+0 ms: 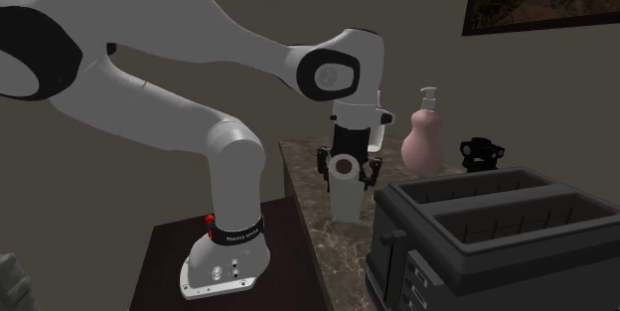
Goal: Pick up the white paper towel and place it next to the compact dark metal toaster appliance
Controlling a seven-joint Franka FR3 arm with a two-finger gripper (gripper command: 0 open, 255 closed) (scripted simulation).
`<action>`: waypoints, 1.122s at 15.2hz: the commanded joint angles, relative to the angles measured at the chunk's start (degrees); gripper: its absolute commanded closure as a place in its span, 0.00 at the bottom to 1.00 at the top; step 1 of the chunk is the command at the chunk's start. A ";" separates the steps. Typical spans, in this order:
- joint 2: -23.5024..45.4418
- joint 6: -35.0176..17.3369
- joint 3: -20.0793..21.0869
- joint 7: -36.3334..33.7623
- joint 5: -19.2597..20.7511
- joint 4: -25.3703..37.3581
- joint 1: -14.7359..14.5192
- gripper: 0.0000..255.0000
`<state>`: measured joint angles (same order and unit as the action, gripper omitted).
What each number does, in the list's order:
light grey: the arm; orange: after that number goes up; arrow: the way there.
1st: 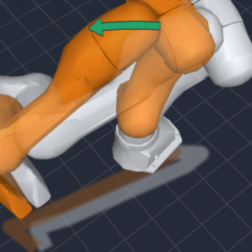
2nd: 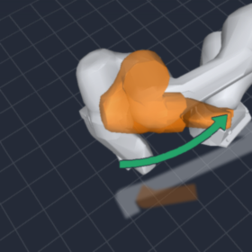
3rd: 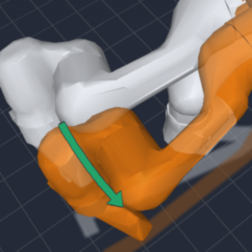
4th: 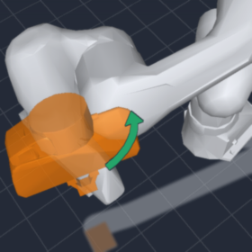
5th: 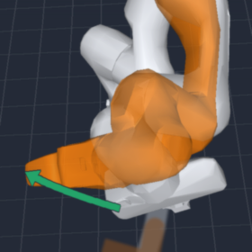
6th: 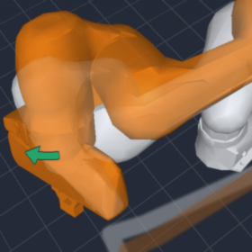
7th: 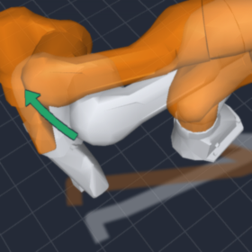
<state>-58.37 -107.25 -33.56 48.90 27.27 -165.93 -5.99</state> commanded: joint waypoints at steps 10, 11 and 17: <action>3.63 -7.16 -3.40 -0.29 3.21 -4.04 0.62 1.00; 3.63 -7.16 -3.40 -0.29 3.21 -4.04 0.62 1.00; 3.63 -7.16 -3.40 -0.29 3.21 -4.04 0.62 0.00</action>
<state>-54.74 -114.42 -36.96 48.61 30.48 -169.97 -5.37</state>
